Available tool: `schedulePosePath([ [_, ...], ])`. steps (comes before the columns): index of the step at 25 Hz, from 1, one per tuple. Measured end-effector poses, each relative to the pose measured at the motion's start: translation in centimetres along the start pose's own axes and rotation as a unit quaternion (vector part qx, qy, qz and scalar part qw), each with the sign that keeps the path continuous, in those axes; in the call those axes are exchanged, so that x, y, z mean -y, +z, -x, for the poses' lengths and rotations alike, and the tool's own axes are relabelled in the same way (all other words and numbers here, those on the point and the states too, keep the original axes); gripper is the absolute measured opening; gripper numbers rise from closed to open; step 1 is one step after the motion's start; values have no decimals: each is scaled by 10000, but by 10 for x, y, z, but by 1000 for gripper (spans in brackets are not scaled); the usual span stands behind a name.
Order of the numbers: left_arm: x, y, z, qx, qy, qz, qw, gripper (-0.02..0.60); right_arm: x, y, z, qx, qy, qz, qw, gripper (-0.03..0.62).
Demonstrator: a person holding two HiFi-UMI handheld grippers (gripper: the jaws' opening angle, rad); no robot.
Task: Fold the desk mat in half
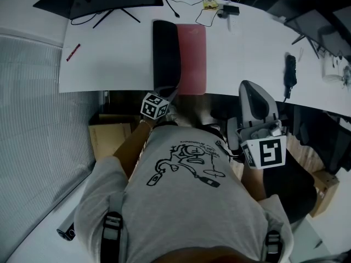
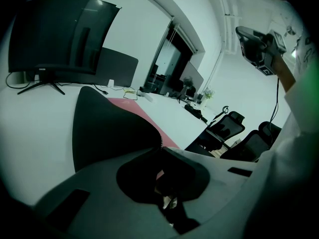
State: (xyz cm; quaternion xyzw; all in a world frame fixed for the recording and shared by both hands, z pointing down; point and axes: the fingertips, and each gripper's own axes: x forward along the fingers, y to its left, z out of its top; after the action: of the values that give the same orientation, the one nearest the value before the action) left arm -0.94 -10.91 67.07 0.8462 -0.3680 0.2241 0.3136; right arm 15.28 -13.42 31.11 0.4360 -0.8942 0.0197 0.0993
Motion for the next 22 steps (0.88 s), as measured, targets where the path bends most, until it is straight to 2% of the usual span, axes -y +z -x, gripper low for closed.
schedulePosePath([
  [22,31,8,-31,-200,-176,-173,9995,31,26,-9,23,-15,-110,-103,9999,6],
])
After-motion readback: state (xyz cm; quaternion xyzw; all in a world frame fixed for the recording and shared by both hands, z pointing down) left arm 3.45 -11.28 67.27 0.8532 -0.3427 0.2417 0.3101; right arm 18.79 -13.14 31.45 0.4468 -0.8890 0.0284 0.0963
